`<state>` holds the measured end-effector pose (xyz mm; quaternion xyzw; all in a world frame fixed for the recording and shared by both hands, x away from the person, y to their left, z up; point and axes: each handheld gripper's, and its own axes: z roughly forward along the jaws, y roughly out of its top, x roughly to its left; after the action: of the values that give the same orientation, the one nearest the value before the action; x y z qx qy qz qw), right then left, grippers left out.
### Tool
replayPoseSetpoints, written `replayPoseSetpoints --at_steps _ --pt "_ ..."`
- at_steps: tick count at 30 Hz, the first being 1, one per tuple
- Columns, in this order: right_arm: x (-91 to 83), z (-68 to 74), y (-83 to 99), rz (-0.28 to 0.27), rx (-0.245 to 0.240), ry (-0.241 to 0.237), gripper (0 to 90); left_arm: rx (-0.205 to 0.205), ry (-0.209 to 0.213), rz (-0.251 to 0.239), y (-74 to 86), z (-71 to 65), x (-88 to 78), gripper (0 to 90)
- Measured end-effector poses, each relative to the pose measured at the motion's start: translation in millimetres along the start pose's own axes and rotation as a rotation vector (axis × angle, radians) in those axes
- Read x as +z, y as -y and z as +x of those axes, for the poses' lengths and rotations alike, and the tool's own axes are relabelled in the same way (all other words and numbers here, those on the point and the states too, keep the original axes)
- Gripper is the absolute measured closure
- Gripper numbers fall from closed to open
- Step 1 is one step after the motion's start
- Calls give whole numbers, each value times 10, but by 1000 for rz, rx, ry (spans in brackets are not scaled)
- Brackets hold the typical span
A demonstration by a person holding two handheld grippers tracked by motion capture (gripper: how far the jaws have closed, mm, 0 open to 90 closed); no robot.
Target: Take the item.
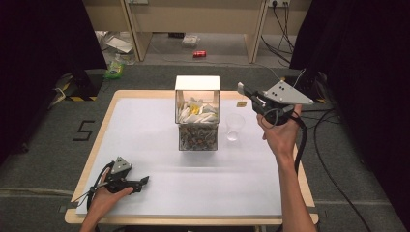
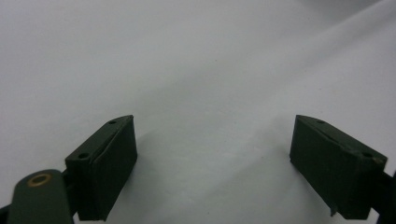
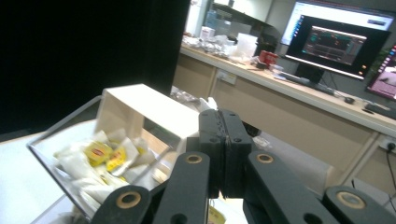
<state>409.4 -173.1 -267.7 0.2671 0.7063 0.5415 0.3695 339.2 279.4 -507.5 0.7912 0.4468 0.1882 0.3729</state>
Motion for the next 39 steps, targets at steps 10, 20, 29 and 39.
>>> replayPoseSetpoints --at_steps 10,20,29,39 --pt "135 -57 375 39 41 31 898 1 0 0 0 -2 1 143" --pt "284 -72 549 77 48 32 897 2 -1 0 0 -2 0 144" --pt "382 -111 677 110 63 29 897 -1 0 -1 1 1 -1 145" --pt "468 -58 742 136 56 17 897 0 0 -1 1 0 -1 145"
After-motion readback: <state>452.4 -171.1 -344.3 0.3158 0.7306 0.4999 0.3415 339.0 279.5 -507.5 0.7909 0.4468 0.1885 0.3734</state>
